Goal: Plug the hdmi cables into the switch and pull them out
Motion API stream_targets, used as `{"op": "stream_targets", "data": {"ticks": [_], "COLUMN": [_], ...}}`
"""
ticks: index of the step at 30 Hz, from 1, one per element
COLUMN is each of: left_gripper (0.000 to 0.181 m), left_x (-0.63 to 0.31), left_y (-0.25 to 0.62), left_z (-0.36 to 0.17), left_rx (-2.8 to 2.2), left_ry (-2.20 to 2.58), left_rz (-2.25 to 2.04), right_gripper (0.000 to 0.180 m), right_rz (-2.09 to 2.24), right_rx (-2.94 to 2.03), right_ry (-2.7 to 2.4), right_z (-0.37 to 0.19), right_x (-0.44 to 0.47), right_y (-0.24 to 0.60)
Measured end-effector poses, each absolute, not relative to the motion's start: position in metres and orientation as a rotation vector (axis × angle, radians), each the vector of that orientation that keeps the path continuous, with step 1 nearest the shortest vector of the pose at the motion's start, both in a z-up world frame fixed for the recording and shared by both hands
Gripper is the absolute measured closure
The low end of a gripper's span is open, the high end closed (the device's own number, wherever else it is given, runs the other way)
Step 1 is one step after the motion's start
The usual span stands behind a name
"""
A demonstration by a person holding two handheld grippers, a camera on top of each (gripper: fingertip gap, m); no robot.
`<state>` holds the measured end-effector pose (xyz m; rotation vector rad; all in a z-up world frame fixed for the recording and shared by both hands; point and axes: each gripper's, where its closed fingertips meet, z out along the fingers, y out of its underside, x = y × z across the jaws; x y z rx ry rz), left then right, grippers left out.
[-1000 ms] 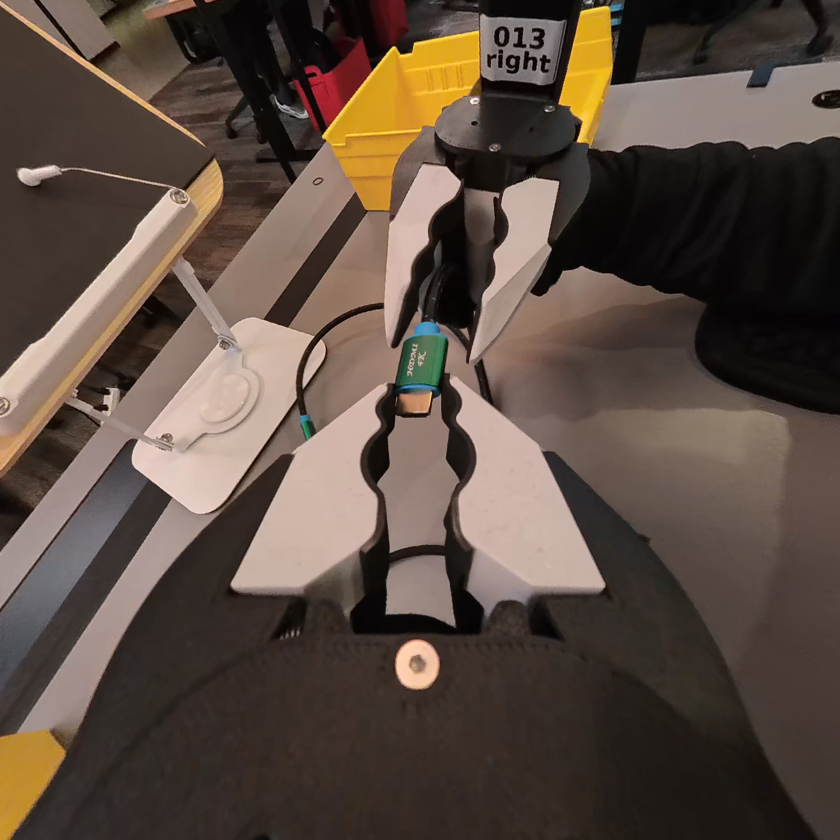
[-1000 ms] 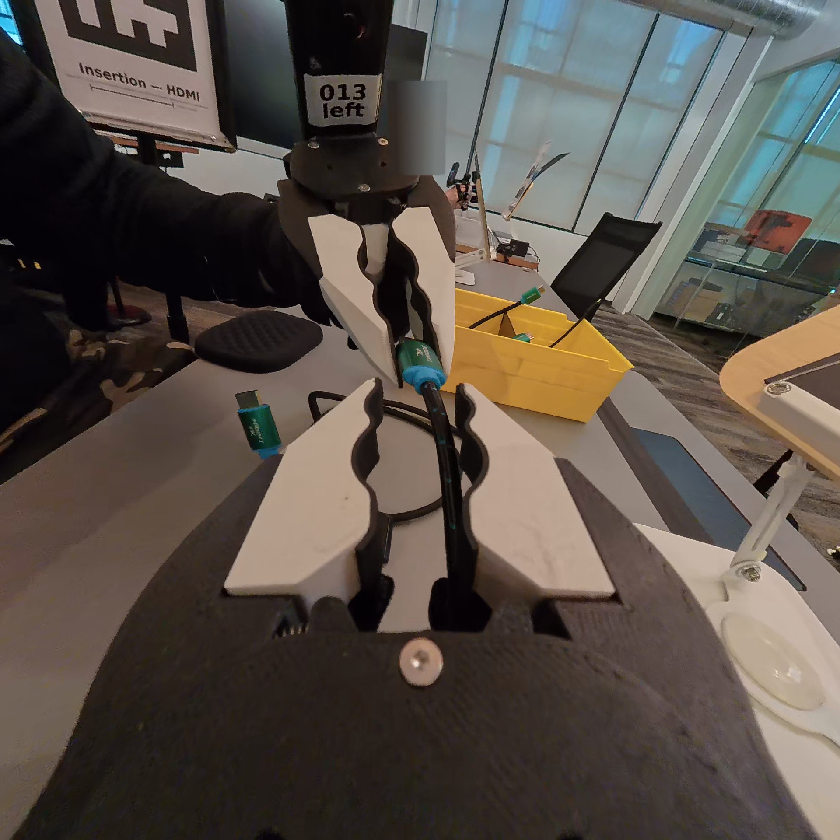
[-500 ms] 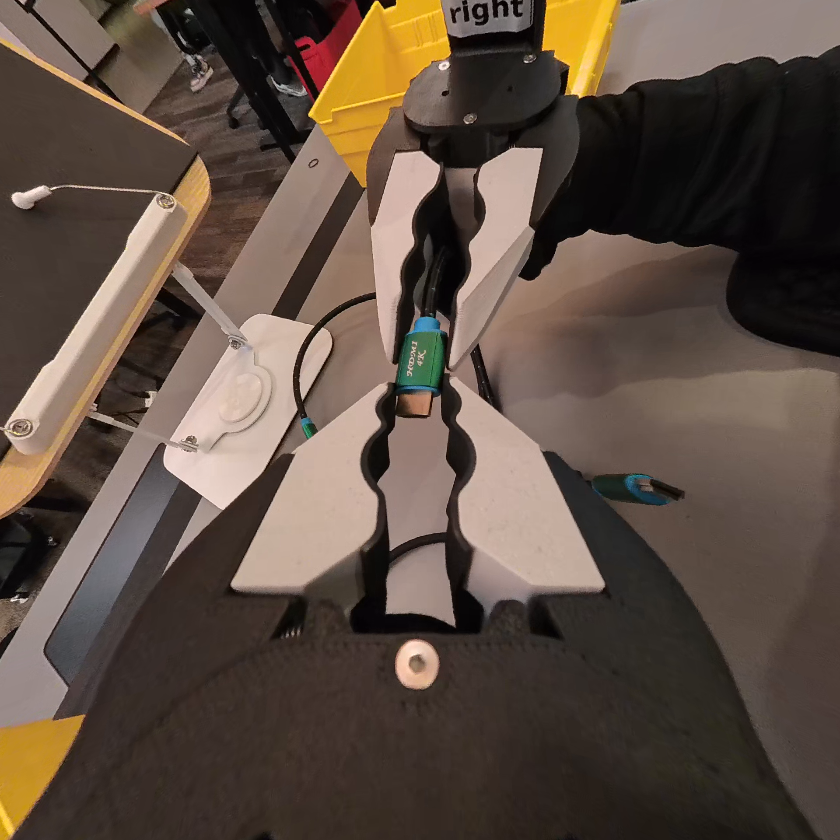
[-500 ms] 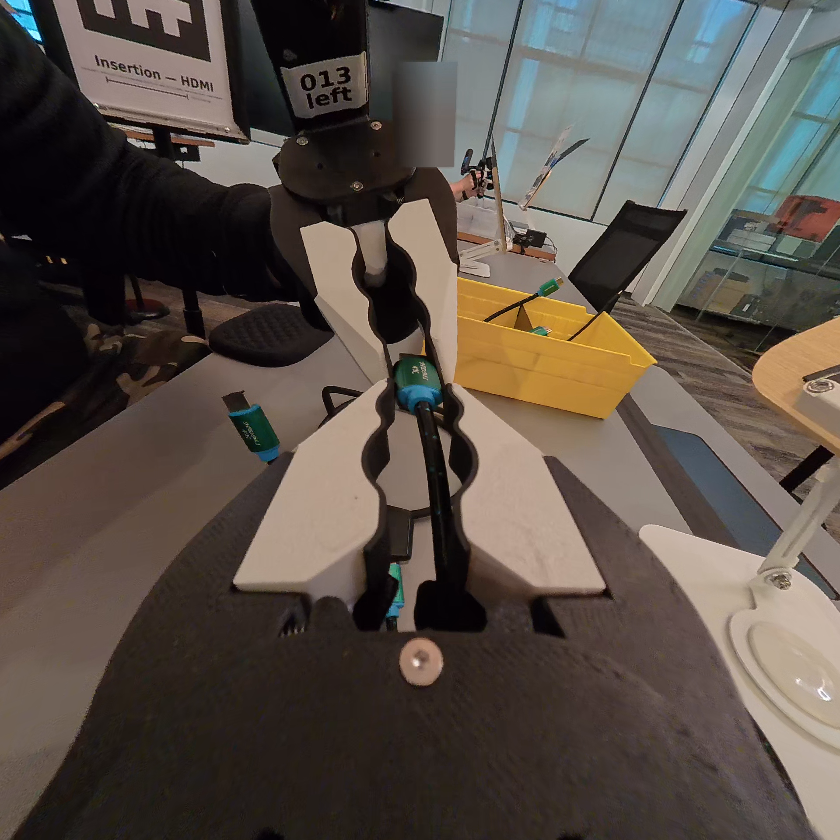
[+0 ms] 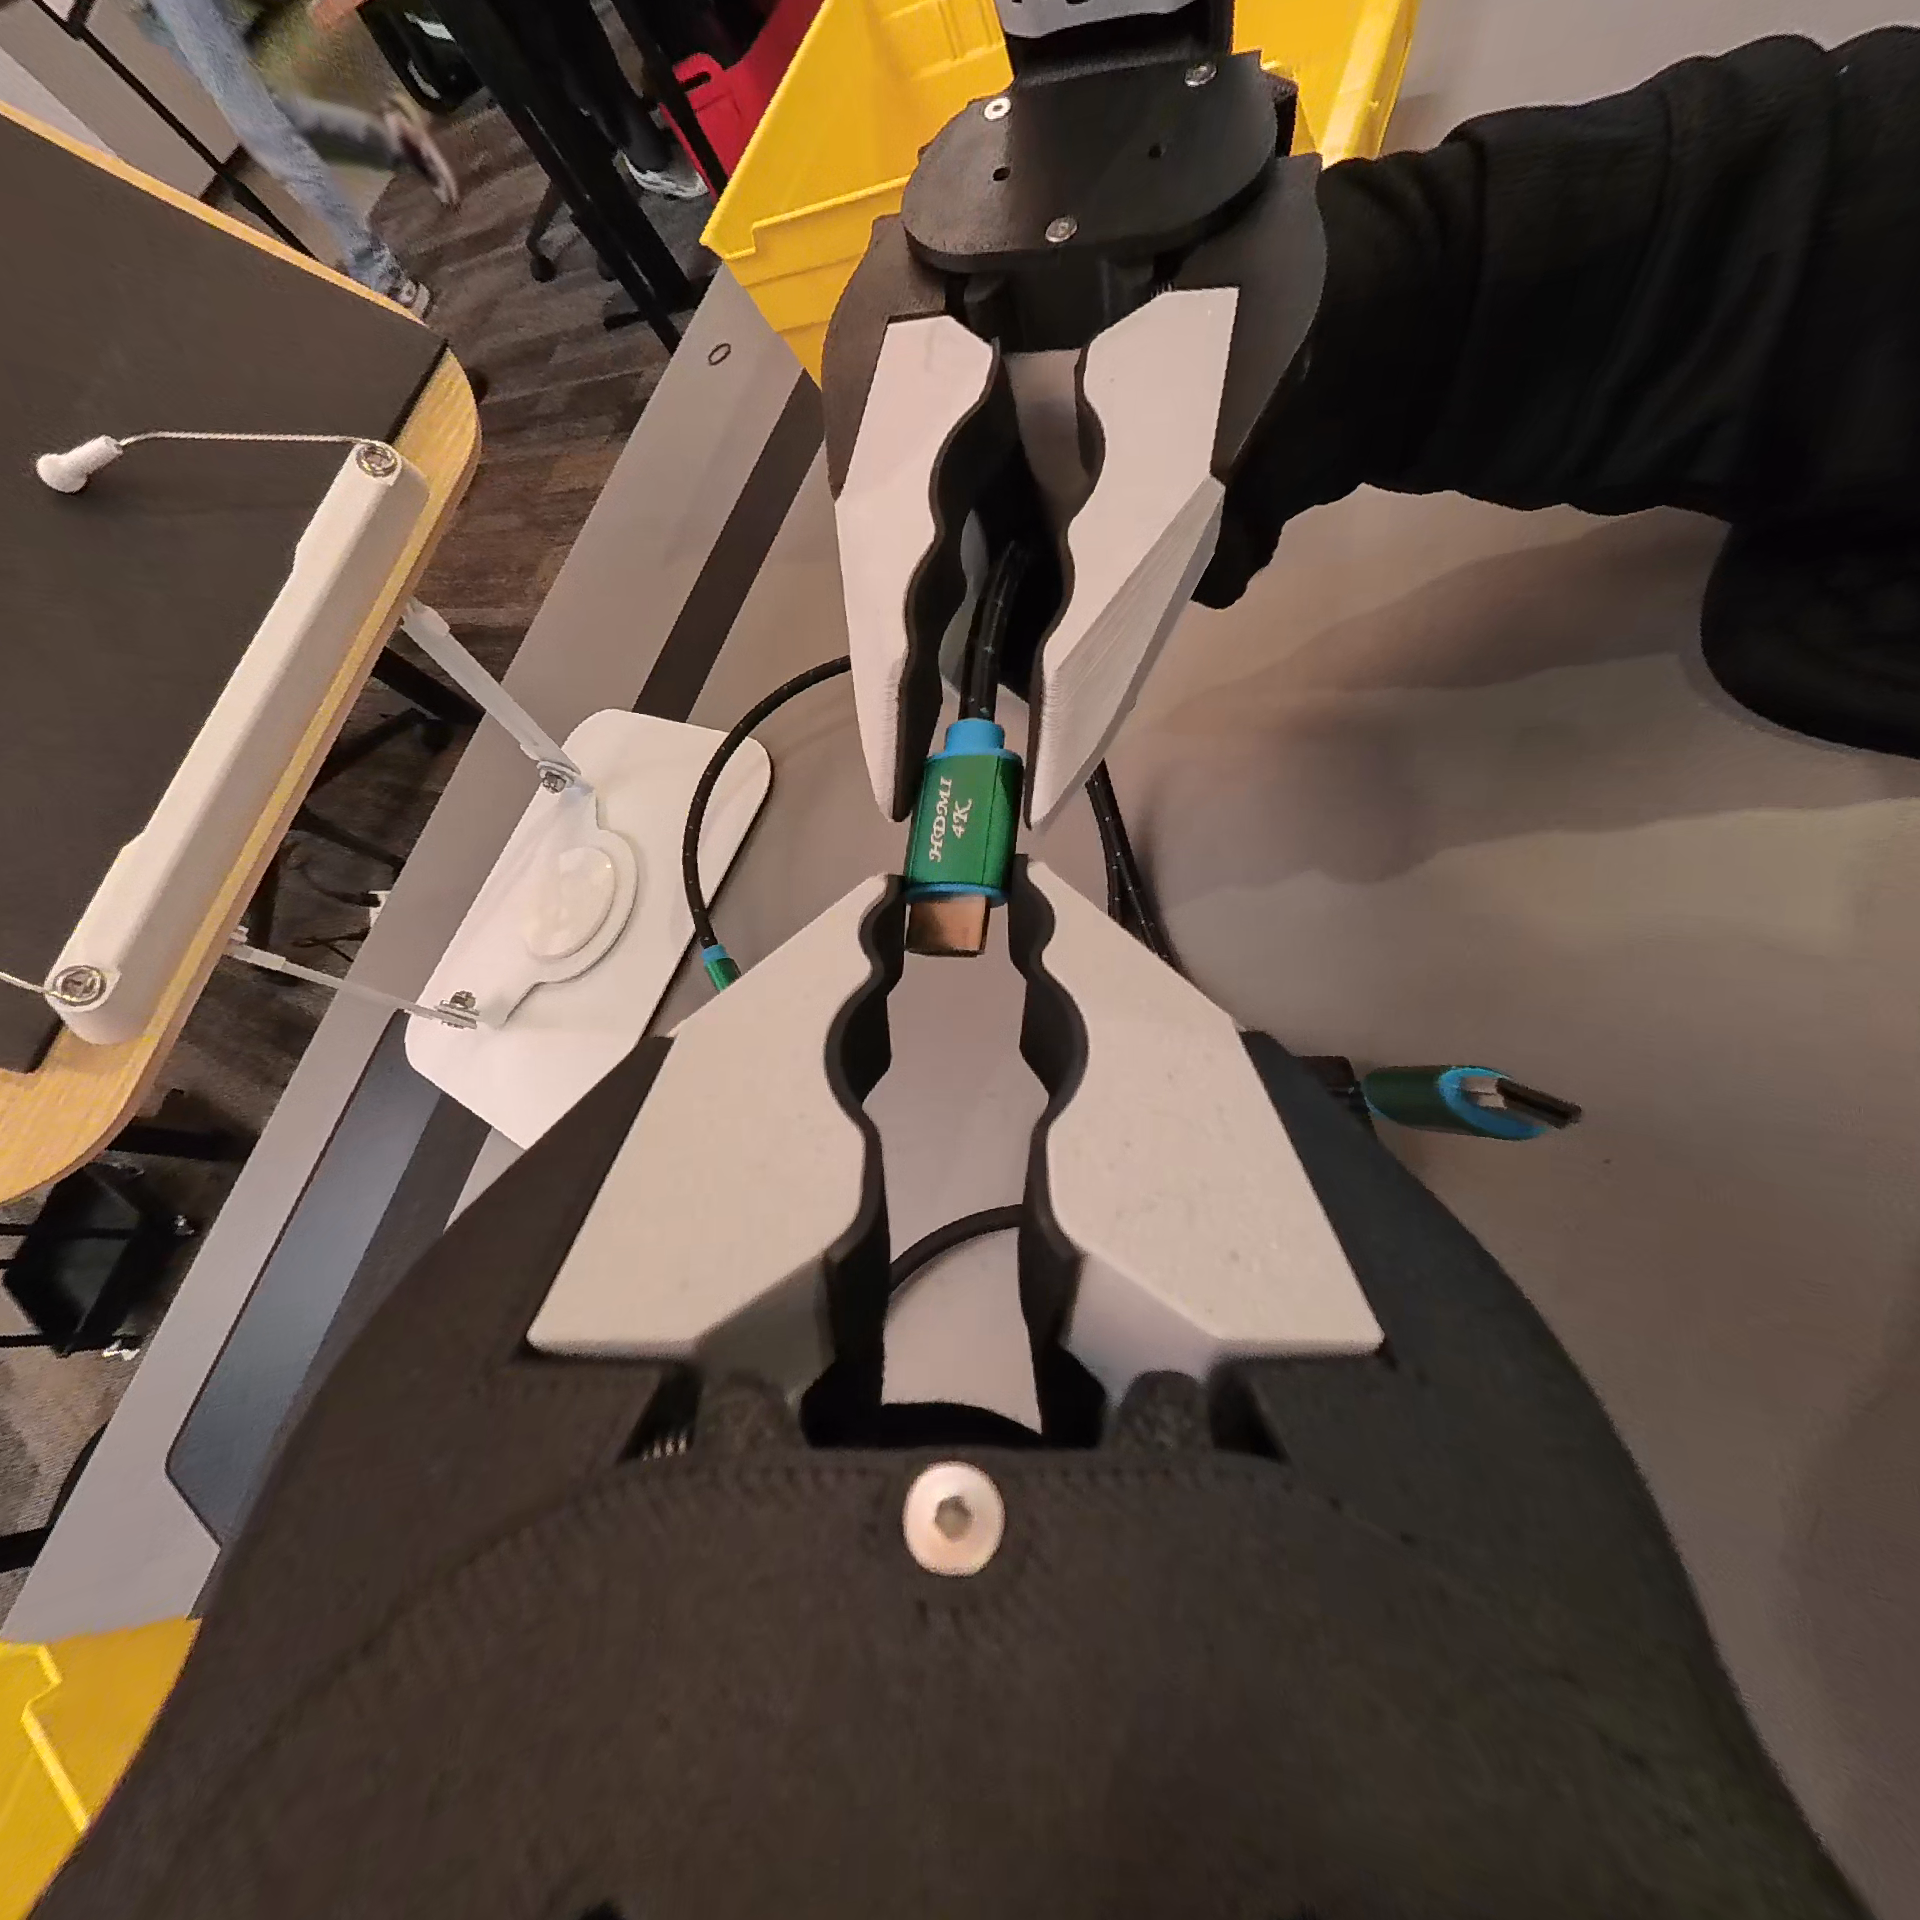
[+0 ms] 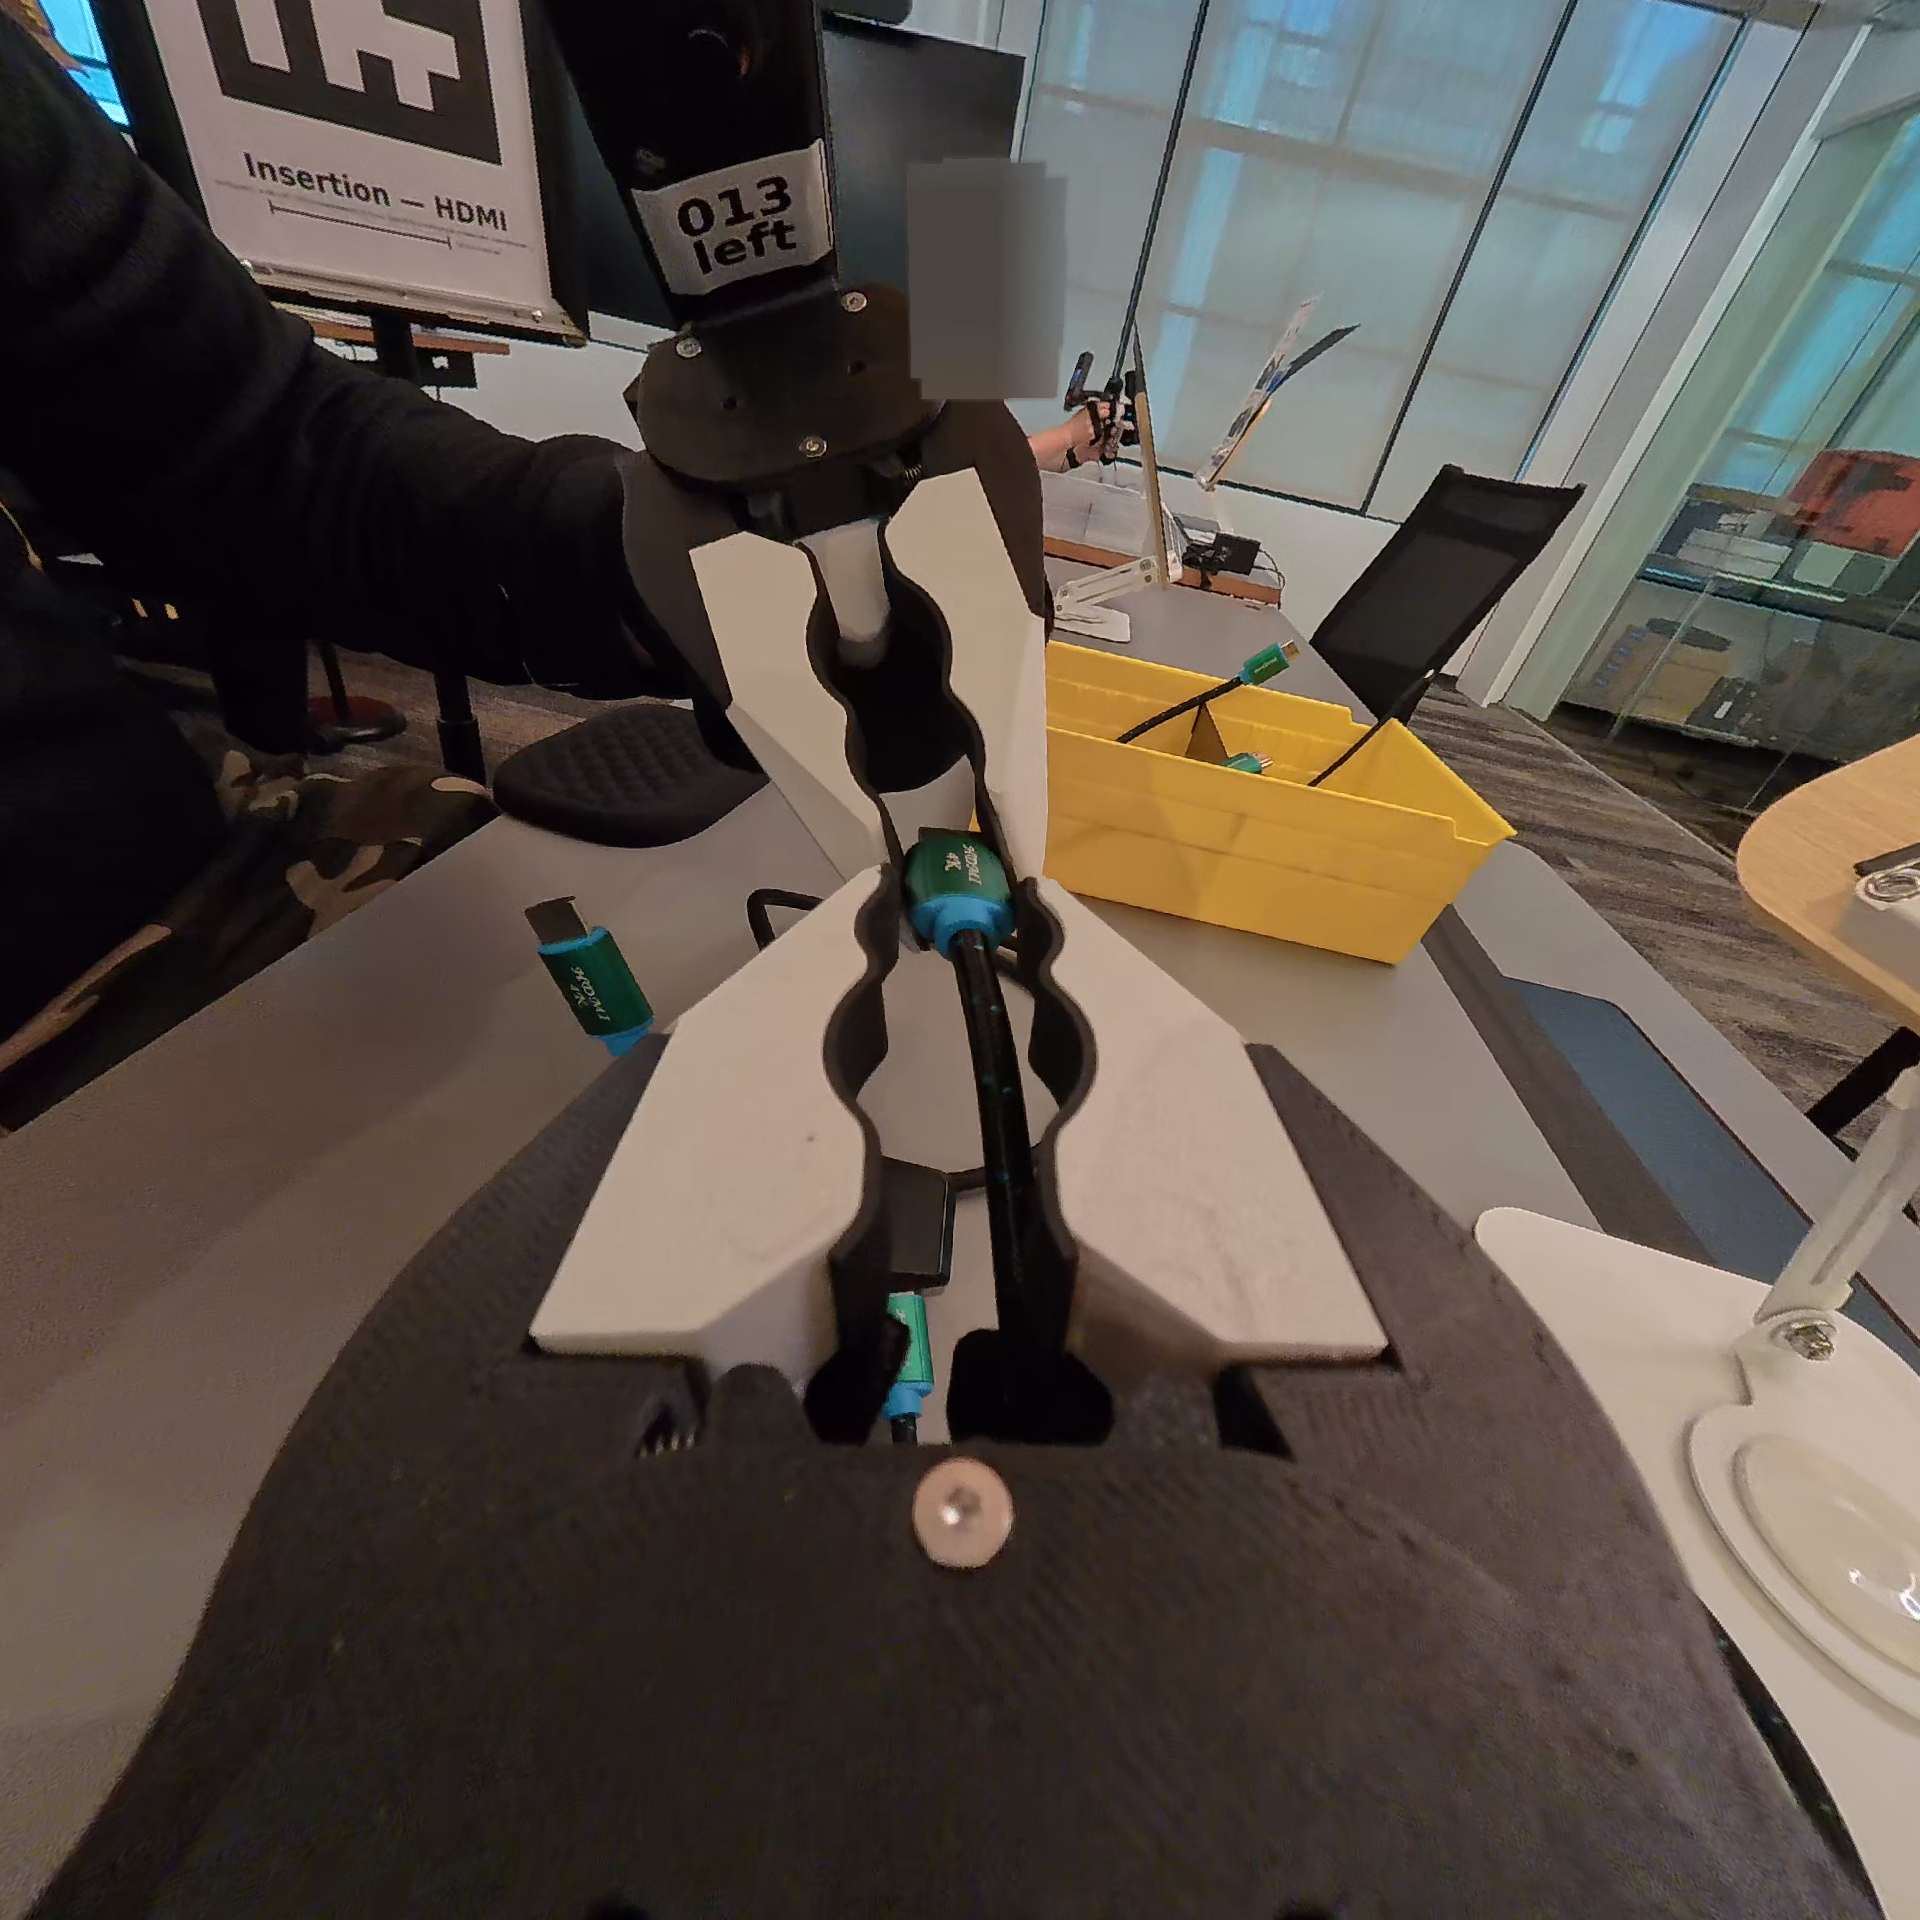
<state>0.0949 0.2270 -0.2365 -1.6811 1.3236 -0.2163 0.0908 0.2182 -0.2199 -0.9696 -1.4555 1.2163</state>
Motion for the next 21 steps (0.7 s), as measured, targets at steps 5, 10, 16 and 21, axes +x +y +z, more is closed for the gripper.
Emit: {"op": "stream_targets", "data": {"ticks": [5, 10, 16, 21], "left_gripper": [0.163, 0.163, 0.163, 0.164], "left_x": [0.0944, 0.0940, 0.0938, 0.0943], "left_y": [0.2271, 0.2270, 0.2275, 0.2276], "left_z": [-0.2390, -0.2407, -0.2424, -0.2459], "left_rx": [-1.679, -1.671, -1.656, -1.641], "left_ry": [1.337, 1.351, 1.379, 1.408], "left_rz": [-0.189, -0.157, -0.091, -0.022], "right_gripper": [0.160, 0.161, 0.160, 0.160], "right_rz": [1.222, 1.219, 1.196, 1.185], "right_rx": [-0.966, -0.970, -0.984, -1.012], "right_ry": [-1.455, -1.464, -1.487, -1.511], "right_z": [-0.2195, -0.2206, -0.2232, -0.2270], "right_x": [0.0909, 0.0910, 0.0912, 0.0923], "right_y": [0.2174, 0.2170, 0.2169, 0.2174]}}
